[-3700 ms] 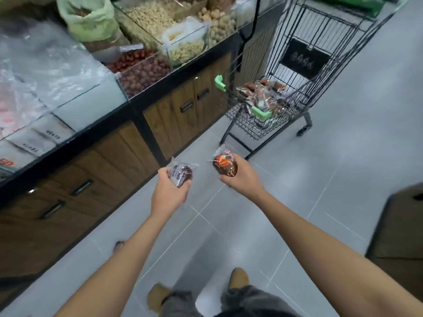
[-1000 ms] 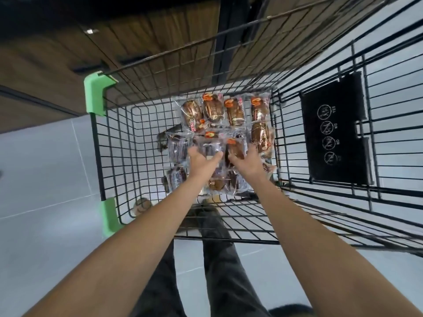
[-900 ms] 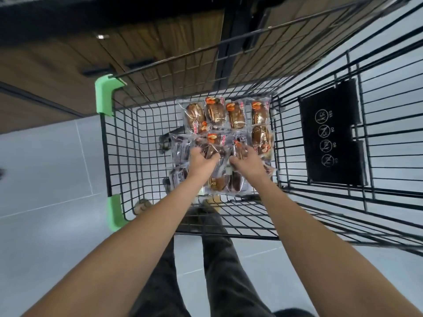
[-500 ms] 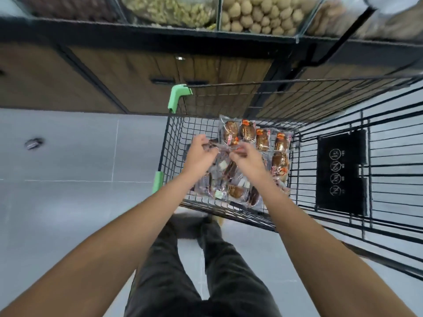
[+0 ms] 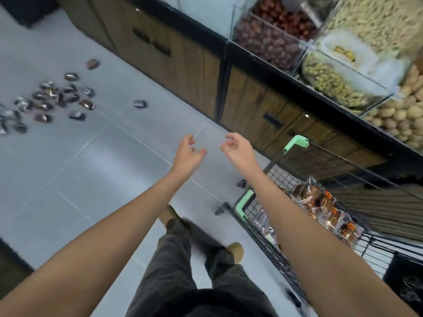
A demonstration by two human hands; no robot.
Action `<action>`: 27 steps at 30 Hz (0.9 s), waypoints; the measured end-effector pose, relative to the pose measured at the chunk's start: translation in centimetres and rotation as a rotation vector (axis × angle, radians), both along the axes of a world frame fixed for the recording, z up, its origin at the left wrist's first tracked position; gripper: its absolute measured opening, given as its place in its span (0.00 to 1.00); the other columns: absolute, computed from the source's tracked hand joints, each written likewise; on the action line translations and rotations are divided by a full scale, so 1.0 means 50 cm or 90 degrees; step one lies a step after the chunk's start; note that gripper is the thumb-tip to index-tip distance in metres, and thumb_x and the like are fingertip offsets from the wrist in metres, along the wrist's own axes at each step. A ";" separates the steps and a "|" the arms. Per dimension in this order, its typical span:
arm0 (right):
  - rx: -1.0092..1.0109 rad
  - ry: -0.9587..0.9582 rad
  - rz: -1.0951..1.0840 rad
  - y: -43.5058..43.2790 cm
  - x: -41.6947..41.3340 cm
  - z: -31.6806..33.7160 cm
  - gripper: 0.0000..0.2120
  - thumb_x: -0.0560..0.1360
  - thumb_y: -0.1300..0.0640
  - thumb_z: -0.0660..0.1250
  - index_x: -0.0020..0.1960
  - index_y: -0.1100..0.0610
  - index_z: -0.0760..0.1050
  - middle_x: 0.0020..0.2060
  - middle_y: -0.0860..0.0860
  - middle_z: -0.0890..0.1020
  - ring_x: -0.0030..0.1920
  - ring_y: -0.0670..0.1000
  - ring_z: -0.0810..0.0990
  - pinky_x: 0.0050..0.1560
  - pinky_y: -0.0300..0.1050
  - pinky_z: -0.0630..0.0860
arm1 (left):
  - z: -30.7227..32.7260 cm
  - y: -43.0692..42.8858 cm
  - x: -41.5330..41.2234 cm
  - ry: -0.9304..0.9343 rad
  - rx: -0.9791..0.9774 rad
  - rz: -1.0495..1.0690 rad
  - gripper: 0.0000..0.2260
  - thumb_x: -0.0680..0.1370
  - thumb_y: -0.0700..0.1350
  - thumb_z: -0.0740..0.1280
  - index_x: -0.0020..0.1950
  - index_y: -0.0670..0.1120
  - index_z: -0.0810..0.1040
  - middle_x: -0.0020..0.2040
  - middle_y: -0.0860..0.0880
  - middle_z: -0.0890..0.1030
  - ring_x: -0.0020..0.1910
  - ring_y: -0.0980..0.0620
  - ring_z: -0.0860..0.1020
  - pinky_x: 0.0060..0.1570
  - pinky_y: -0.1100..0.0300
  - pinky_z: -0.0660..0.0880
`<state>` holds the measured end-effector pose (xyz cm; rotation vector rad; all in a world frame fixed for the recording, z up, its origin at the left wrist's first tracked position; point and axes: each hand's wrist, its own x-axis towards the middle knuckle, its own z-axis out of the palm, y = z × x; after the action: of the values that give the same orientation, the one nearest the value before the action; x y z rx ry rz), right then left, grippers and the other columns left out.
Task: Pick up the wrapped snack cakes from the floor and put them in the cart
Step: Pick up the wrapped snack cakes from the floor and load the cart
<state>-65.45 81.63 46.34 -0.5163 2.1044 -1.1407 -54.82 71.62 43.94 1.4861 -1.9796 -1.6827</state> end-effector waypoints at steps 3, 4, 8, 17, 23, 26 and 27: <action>-0.010 -0.009 0.069 -0.130 0.051 0.003 0.14 0.75 0.63 0.65 0.60 0.60 0.74 0.42 0.51 0.77 0.41 0.47 0.75 0.40 0.31 0.71 | 0.009 -0.118 0.074 -0.005 -0.003 0.061 0.26 0.76 0.43 0.66 0.71 0.45 0.61 0.68 0.48 0.68 0.63 0.49 0.72 0.57 0.58 0.70; -0.011 -0.009 0.088 -0.173 0.068 0.002 0.14 0.75 0.63 0.65 0.60 0.60 0.74 0.43 0.51 0.77 0.41 0.47 0.76 0.41 0.32 0.71 | 0.011 -0.158 0.099 -0.006 -0.006 0.079 0.25 0.76 0.43 0.66 0.71 0.45 0.62 0.68 0.48 0.68 0.63 0.49 0.71 0.56 0.59 0.69; -0.009 0.010 0.156 -0.340 0.138 -0.008 0.13 0.74 0.62 0.66 0.59 0.58 0.75 0.40 0.48 0.77 0.36 0.39 0.74 0.33 0.23 0.67 | 0.016 -0.310 0.194 -0.018 -0.013 0.144 0.25 0.76 0.44 0.67 0.71 0.45 0.63 0.68 0.49 0.69 0.63 0.49 0.71 0.55 0.61 0.66; 0.003 0.024 0.277 -0.631 0.251 -0.009 0.13 0.73 0.60 0.65 0.57 0.57 0.76 0.42 0.50 0.79 0.42 0.48 0.77 0.43 0.37 0.70 | 0.076 -0.571 0.348 -0.040 -0.037 0.204 0.19 0.76 0.42 0.66 0.66 0.42 0.70 0.63 0.46 0.75 0.58 0.49 0.75 0.56 0.61 0.68; 0.008 0.033 0.318 -0.780 0.250 -0.027 0.12 0.73 0.59 0.66 0.55 0.54 0.75 0.39 0.44 0.76 0.39 0.44 0.76 0.37 0.31 0.68 | 0.085 -0.683 0.355 -0.054 -0.018 0.164 0.18 0.77 0.41 0.66 0.66 0.42 0.70 0.63 0.46 0.75 0.59 0.48 0.75 0.53 0.62 0.69; 0.025 0.040 0.320 -0.863 0.226 -0.054 0.12 0.73 0.60 0.66 0.56 0.56 0.76 0.38 0.44 0.76 0.38 0.42 0.75 0.37 0.29 0.68 | 0.063 -0.745 0.338 -0.073 -0.011 0.131 0.18 0.76 0.41 0.66 0.66 0.42 0.70 0.63 0.45 0.75 0.53 0.49 0.75 0.51 0.62 0.69; 0.032 0.041 0.322 -0.894 0.216 -0.065 0.13 0.73 0.60 0.66 0.57 0.57 0.76 0.39 0.46 0.77 0.39 0.44 0.76 0.37 0.30 0.68 | 0.054 -0.774 0.328 -0.077 -0.012 0.123 0.19 0.76 0.41 0.66 0.66 0.42 0.70 0.63 0.45 0.74 0.52 0.50 0.75 0.51 0.62 0.69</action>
<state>-54.66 36.92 43.10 -1.0030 1.8924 -0.7845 -38.40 32.94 46.66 1.7483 -1.8331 -1.5243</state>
